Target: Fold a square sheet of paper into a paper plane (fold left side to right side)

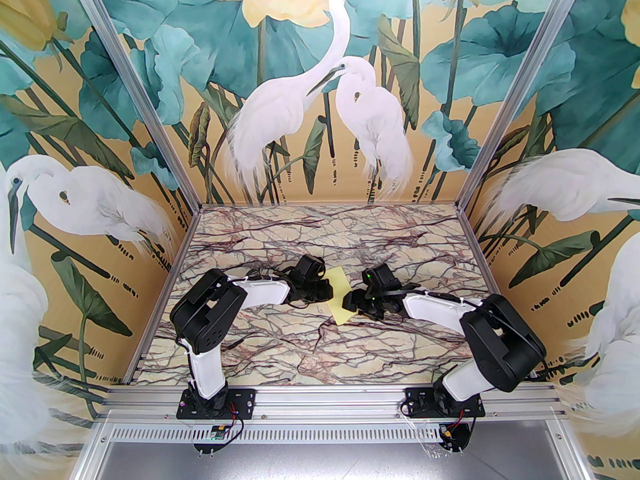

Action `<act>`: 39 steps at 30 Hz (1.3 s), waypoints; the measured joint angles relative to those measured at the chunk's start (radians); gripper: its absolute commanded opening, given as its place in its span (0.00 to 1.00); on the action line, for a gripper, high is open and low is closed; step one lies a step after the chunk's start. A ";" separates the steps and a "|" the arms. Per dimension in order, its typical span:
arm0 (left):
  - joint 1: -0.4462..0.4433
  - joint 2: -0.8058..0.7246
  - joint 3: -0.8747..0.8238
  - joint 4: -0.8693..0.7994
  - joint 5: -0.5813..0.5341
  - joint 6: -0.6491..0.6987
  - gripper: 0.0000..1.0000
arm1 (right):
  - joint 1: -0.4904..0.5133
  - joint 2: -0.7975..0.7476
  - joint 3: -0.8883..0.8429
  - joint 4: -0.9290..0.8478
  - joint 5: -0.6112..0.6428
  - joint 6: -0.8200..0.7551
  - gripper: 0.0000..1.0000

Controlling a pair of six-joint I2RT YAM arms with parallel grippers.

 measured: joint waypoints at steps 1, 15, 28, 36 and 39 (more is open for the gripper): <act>0.000 0.000 0.000 0.001 0.000 0.000 0.11 | 0.000 -0.002 0.000 0.006 -0.006 0.004 0.62; 0.024 0.000 0.034 -0.048 0.012 0.049 0.23 | 0.000 -0.074 -0.006 -0.055 0.055 -0.001 0.64; 0.093 0.041 0.197 -0.097 0.006 0.082 0.22 | 0.000 -0.073 -0.013 -0.066 0.077 -0.002 0.66; 0.093 0.121 0.222 -0.134 -0.013 0.082 0.21 | 0.000 -0.060 -0.013 -0.053 0.071 -0.020 0.66; 0.093 0.121 0.222 -0.133 -0.013 0.083 0.22 | 0.000 -0.041 -0.013 -0.031 0.053 -0.022 0.62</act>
